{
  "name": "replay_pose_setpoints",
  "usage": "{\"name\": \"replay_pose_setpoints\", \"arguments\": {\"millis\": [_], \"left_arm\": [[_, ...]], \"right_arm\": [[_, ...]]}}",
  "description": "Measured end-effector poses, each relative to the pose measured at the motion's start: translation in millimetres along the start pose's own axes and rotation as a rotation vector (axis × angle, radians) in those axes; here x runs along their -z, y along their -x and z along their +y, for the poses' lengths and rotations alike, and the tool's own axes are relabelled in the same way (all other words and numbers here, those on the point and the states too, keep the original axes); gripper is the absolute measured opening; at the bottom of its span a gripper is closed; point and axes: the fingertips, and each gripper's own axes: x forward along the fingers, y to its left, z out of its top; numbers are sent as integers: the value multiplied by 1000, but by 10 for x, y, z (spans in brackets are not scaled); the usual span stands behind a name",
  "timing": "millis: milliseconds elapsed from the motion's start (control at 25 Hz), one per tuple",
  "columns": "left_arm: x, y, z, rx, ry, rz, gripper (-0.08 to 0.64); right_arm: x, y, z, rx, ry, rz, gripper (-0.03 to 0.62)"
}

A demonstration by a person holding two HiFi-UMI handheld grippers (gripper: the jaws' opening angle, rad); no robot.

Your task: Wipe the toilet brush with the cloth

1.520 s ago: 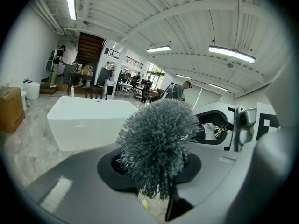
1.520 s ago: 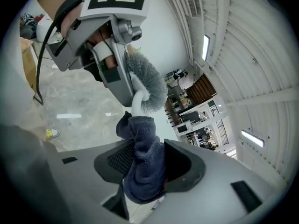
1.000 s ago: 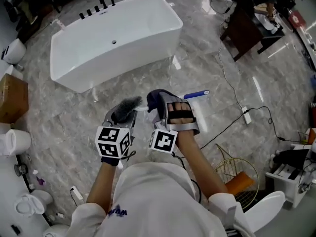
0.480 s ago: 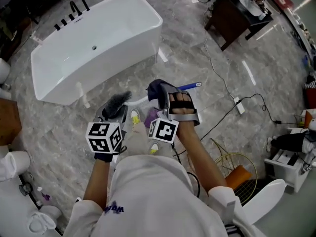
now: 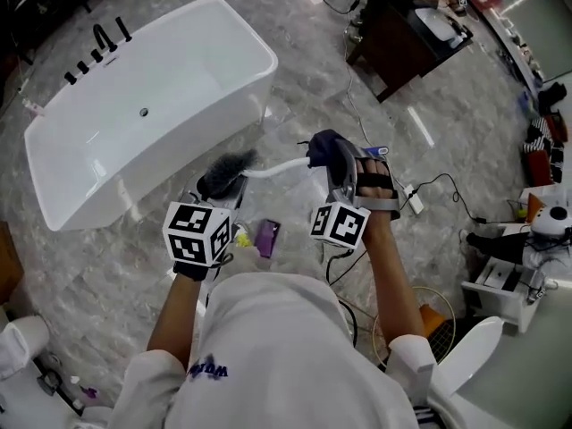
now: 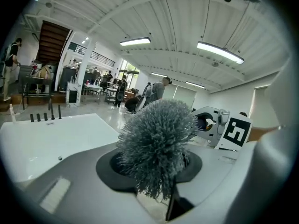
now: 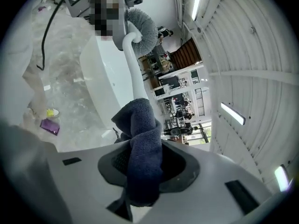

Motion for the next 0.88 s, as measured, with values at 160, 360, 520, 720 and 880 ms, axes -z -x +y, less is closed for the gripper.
{"name": "replay_pose_setpoints", "arguments": {"millis": [160, 360, 520, 720, 880], "left_arm": [[-211, -230, 365, 25, -3, 12, 149], [-438, -481, 709, 26, -11, 12, 147], [-598, -711, 875, 10, -14, 12, 146], [-776, -1138, 989, -30, -25, 34, 144], [-1001, -1641, 1054, -66, -33, 51, 144]], "right_arm": [[-63, -383, -170, 13, 4, 48, 121], [-185, -762, -318, 11, -28, 92, 121], [-260, -1065, -454, 22, -46, 82, 123], [-419, -1527, -518, -5, -40, 1, 123], [-594, -1955, -708, -19, -43, -86, 118]]}}
